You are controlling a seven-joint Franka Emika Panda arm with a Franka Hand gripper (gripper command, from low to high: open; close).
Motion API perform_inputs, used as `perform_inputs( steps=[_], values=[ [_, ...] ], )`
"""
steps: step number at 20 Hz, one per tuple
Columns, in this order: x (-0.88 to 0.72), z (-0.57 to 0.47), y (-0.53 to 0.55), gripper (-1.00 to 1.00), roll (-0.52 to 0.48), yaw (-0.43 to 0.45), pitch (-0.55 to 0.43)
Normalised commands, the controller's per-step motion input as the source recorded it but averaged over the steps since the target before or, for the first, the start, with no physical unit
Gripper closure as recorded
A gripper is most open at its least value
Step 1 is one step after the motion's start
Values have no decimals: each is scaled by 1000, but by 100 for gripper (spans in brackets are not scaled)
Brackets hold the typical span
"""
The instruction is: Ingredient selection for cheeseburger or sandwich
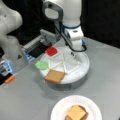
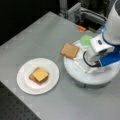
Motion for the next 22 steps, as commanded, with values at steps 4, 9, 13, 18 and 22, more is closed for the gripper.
perform_inputs(
  steps=[4, 9, 13, 18, 22],
  values=[
    [67, 279, -98, -100, -104, -30, 150],
    [24, 282, -109, -100, -47, -90, 111],
    [-5, 190, -46, -100, 18, -262, 43],
    [-20, 209, 23, -100, 83, -470, 31],
    [4, 252, 10, -100, 193, -562, 8]
  ],
)
